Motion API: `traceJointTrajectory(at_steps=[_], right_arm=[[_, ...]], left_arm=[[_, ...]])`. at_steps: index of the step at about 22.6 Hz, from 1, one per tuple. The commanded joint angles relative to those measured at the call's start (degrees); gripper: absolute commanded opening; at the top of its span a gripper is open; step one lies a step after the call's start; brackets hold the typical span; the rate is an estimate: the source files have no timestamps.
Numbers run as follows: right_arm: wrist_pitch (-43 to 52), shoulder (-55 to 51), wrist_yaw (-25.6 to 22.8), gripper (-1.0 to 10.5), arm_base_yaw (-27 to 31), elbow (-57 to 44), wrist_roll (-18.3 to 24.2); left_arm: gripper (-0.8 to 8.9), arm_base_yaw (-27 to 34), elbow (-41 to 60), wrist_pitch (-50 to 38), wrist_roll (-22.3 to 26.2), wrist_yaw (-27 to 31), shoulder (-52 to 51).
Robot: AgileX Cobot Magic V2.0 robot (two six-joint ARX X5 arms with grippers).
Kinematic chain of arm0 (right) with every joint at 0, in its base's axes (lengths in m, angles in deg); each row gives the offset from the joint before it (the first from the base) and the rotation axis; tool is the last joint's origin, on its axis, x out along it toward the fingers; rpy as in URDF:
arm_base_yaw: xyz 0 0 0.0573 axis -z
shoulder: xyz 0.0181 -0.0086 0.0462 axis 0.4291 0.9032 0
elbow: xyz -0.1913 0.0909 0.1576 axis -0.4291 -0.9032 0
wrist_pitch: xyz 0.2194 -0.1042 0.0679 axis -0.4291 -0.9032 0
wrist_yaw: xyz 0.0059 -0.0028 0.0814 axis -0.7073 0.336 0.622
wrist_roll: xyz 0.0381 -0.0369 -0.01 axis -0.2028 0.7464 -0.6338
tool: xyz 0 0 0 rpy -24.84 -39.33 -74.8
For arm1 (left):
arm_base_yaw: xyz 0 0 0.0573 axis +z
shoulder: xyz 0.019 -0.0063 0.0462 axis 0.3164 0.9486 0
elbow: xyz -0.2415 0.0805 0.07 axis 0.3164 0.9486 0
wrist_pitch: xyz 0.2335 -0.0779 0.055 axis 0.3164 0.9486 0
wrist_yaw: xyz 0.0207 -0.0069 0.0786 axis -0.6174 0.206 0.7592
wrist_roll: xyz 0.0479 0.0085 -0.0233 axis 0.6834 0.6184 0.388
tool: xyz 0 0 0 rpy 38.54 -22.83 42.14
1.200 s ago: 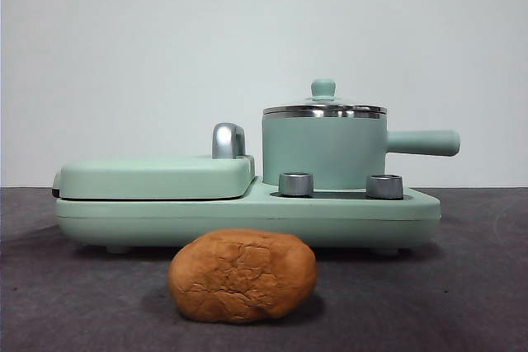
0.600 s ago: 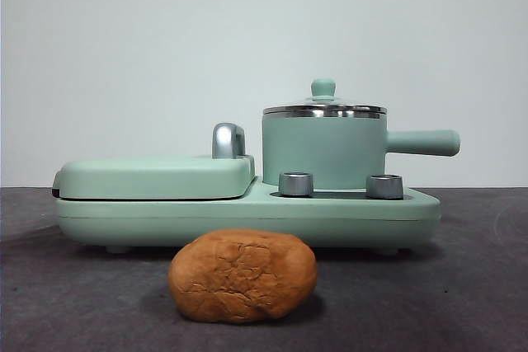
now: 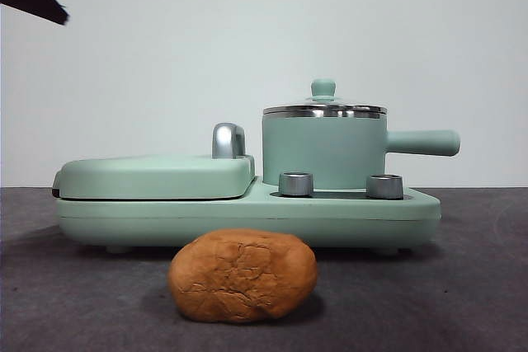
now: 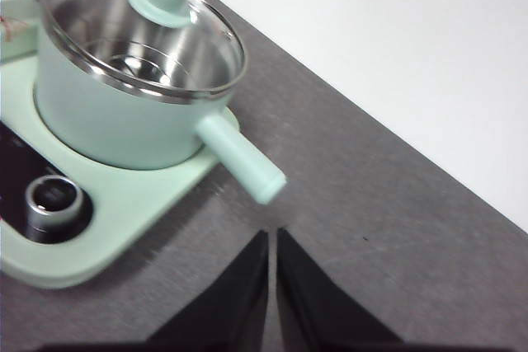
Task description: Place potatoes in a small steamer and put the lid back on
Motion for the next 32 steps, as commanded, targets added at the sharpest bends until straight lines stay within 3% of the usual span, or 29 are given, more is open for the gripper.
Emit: traceJointTrajectory(at_steps=[1, 7, 10, 12, 13, 18, 23, 32], right_arm=[[0.52, 0.24, 1.03, 0.1, -0.59, 0.98, -2.10], [0.55, 0.24, 2.78, 0.3, -1.40, 0.98, -3.80], [0.57, 0.22, 3.54, 2.0, -1.73, 0.98, -5.27], [0.59, 0.22, 3.52, 2.3, -1.79, 0.98, -6.23], [0.59, 0.22, 3.52, 2.3, -1.79, 0.98, -6.32], [0.59, 0.13, 3.50, 2.3, -1.79, 0.98, -6.82], [1.38, 0.11, 3.50, 2.3, -1.77, 0.98, -10.91], [2.58, 0.15, 3.48, 2.3, -1.77, 0.98, -13.90]], left_arm=[[0.06, -2.47, -1.18, -2.51, -2.71, 0.02, 1.77], [0.13, -7.72, -1.18, -10.45, -11.30, 0.00, 5.01], [2.11, -9.57, -1.18, -14.34, -14.25, 0.00, 6.14], [3.30, -10.34, -1.18, -16.63, -16.48, 0.00, 6.82], [3.46, -10.54, -1.18, -17.22, -17.44, 0.00, 7.02], [3.40, -10.82, -1.18, -19.06, -18.78, 0.02, 8.00], [3.38, -11.98, -1.20, -22.53, -20.72, 1.64, 10.78], [3.01, -16.76, -6.05, -29.16, -24.83, 5.55, 21.97]])
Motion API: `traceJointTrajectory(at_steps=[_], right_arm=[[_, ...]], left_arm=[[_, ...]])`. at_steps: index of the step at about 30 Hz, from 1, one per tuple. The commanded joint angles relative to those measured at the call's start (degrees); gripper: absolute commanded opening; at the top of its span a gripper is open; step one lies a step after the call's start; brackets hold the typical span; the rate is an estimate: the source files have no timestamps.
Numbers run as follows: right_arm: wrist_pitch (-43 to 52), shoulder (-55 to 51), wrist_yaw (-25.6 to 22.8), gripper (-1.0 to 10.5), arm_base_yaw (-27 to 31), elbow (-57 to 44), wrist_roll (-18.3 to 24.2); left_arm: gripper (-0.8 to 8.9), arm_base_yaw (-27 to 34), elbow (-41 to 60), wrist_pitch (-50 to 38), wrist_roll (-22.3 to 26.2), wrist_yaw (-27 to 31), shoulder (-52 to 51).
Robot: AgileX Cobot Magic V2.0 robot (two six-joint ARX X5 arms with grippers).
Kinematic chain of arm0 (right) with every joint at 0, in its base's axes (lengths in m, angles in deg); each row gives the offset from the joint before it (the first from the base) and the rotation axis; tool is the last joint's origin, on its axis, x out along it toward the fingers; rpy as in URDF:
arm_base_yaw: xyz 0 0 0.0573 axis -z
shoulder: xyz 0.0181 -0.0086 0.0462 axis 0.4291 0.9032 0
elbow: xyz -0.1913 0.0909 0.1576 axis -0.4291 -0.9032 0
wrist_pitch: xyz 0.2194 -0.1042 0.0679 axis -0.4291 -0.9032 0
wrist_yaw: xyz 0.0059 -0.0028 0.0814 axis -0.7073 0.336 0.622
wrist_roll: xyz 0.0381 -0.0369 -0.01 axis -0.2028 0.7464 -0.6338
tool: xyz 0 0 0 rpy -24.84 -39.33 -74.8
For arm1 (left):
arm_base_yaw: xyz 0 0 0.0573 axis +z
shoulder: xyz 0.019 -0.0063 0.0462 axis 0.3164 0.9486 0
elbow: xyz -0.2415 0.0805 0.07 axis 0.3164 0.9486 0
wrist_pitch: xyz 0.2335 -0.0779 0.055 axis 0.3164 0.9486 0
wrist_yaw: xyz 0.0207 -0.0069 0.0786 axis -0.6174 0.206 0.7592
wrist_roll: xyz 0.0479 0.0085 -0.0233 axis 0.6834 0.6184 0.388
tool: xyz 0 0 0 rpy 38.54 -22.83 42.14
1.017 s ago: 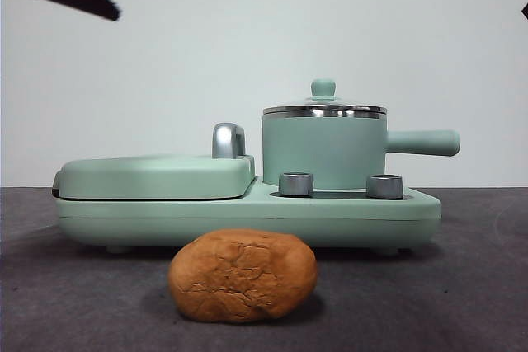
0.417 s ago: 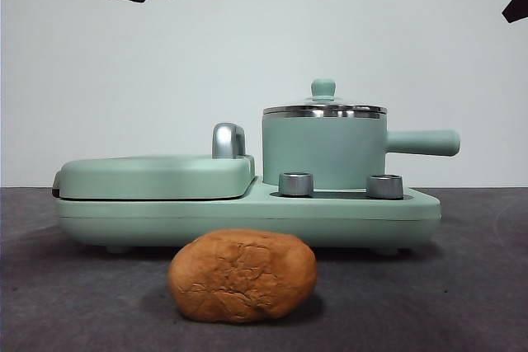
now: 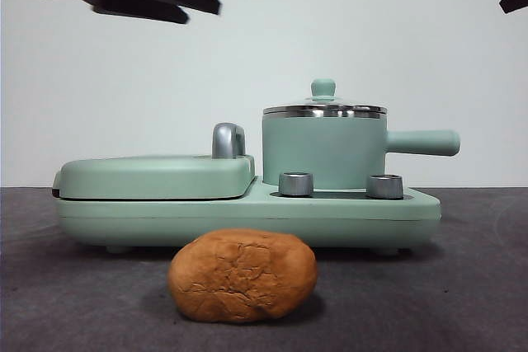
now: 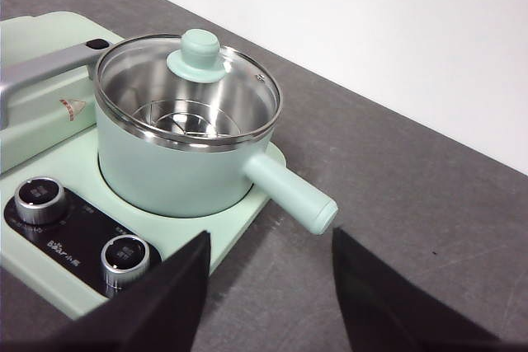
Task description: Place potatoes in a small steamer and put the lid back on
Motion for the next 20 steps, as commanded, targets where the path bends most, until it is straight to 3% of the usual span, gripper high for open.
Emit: traceJointTrajectory(at_steps=[1, 20], right_arm=[[0.90, 0.17, 0.07, 2.3, -0.13, 0.98, -1.97], [1.25, 0.24, 0.07, 2.3, -0.13, 0.98, -3.28]], left_arm=[[3.02, -1.51, -4.39, -1.07, -1.57, 1.38, 4.79], [3.08, -6.32, -35.56, -0.66, -3.04, 1.33, 36.41]])
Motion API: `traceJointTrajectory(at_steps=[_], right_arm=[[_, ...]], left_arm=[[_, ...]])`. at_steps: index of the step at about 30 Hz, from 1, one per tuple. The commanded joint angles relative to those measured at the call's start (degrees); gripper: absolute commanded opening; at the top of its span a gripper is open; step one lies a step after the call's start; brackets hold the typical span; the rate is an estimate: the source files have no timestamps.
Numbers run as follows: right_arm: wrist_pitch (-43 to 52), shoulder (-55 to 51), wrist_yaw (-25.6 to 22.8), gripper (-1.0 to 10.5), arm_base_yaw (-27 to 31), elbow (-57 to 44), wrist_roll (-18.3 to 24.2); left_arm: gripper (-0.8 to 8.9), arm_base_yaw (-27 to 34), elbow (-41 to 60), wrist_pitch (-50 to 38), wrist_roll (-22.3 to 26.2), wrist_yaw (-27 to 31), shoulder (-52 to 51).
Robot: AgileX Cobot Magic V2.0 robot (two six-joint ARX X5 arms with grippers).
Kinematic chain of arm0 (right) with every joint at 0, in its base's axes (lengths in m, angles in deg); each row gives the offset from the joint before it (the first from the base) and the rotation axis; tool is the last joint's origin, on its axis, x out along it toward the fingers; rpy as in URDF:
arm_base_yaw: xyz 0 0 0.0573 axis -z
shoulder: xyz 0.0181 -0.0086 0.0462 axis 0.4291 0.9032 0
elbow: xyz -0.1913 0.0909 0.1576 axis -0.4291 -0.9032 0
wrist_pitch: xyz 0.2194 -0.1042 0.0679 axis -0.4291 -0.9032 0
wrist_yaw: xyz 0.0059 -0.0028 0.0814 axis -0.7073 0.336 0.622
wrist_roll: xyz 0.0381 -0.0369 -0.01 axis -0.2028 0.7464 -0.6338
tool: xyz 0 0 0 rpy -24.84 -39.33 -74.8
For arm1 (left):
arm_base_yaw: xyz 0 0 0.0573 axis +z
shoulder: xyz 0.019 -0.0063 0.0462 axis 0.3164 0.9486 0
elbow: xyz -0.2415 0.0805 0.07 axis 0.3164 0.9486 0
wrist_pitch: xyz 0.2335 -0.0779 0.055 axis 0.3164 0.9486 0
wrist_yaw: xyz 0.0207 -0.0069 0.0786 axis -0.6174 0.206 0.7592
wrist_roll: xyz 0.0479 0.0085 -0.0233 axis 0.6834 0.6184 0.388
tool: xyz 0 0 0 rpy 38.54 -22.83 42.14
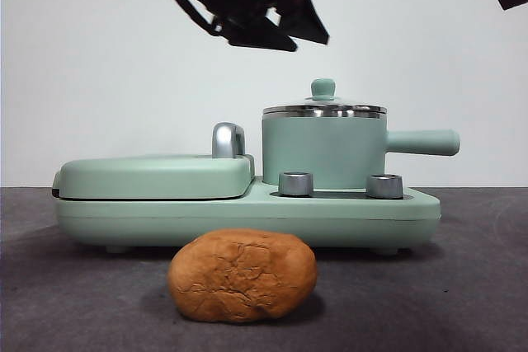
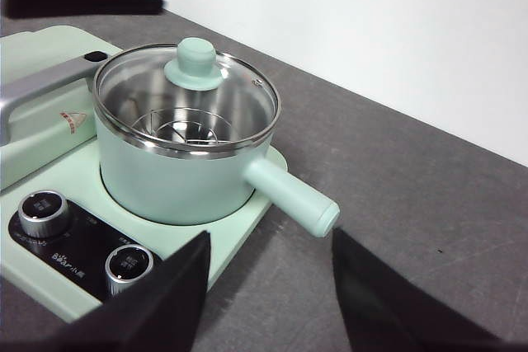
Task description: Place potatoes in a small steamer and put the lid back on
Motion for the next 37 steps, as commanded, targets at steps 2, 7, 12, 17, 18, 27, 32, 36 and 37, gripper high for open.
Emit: traceJointTrajectory(at_steps=[2, 7, 12, 17, 18, 27, 32, 36, 37], right_arm=[[0.63, 0.22, 0.07, 2.3, -0.13, 0.98, -1.05], [0.63, 0.22, 0.07, 2.3, -0.15, 0.98, -1.05], [0.63, 0.22, 0.04, 2.3, -0.33, 0.98, -1.03], [0.63, 0.22, 0.07, 2.3, -0.42, 0.98, -1.05], [0.63, 0.20, 0.07, 2.3, -0.42, 0.98, -1.05], [0.63, 0.20, 0.07, 2.3, -0.42, 0.98, -1.05], [0.63, 0.20, 0.07, 2.3, -0.42, 0.98, -1.05], [0.63, 0.20, 0.07, 2.3, -0.42, 0.98, -1.05], [0.63, 0.20, 0.07, 2.3, -0.42, 0.98, -1.05]], left_arm=[[3.08, -0.79, -4.98, -0.35, -0.33, 0.07, 5.01], [3.08, -0.76, -8.22, -0.55, -1.68, 0.04, 9.16], [3.07, -0.61, -8.70, -0.26, -1.79, 0.04, 11.08], [3.06, -0.61, -8.70, -0.20, -1.77, 0.09, 11.67], [3.04, -0.61, -8.70, -0.17, -1.77, 0.09, 11.72], [3.02, -0.52, -8.70, 1.88, -1.75, 0.50, 12.24], [2.21, -0.50, -8.70, 1.88, -1.68, 0.50, 12.26], [0.15, -0.50, -8.70, 1.86, -1.33, 0.50, 12.26], [0.15, -0.50, -8.70, 1.84, -1.31, 0.50, 12.26]])
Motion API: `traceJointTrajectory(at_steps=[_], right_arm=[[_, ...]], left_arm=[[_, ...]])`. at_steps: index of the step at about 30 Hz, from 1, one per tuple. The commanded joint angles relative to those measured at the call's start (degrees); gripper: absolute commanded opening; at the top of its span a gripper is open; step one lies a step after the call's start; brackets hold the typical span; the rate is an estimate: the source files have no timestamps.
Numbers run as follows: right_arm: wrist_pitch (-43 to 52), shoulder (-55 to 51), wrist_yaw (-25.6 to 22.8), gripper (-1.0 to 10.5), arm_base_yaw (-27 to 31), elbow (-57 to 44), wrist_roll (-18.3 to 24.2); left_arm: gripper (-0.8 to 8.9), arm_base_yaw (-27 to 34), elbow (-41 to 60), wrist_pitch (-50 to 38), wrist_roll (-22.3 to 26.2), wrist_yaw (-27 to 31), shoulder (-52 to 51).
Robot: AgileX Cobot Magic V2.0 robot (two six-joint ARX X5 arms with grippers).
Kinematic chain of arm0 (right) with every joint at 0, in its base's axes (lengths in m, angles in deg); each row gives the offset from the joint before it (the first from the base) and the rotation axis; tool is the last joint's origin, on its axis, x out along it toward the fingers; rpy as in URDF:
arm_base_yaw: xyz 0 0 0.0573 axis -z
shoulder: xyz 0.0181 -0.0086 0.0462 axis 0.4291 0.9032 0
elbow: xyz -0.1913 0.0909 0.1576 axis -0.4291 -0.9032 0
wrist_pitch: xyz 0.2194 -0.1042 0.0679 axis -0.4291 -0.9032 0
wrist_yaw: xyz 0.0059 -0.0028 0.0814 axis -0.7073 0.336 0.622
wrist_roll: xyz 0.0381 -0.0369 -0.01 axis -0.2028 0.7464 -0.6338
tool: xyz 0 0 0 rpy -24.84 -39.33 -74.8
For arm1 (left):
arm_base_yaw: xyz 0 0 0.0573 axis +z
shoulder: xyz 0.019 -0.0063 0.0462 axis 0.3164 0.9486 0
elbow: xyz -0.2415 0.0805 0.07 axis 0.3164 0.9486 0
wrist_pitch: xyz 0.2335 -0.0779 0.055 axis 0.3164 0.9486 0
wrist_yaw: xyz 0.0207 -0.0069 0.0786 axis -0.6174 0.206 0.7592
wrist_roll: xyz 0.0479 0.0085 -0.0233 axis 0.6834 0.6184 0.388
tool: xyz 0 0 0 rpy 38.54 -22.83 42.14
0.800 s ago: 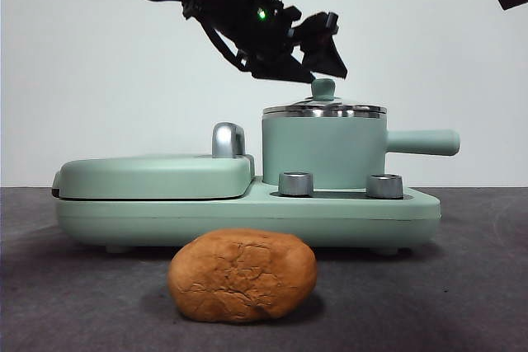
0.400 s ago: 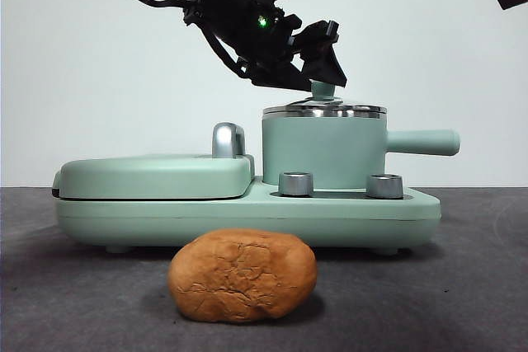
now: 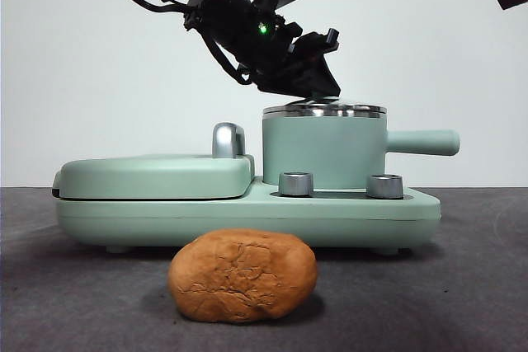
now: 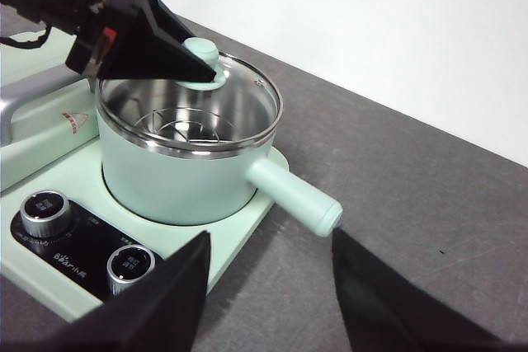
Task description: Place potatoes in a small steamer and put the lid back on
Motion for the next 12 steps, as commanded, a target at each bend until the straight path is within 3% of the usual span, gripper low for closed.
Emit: traceJointTrajectory(at_steps=[1, 12], right_arm=[[0.61, 0.20, 0.07, 2.3, -0.26, 0.98, -1.05], [0.55, 0.22, 0.07, 2.3, -0.24, 0.98, -1.05]], left_arm=[[0.15, -0.22, -1.51, -0.50, 0.11, 0.35, 1.42], [0.15, -0.22, -1.51, -0.98, 2.89, 0.37, 0.20]])
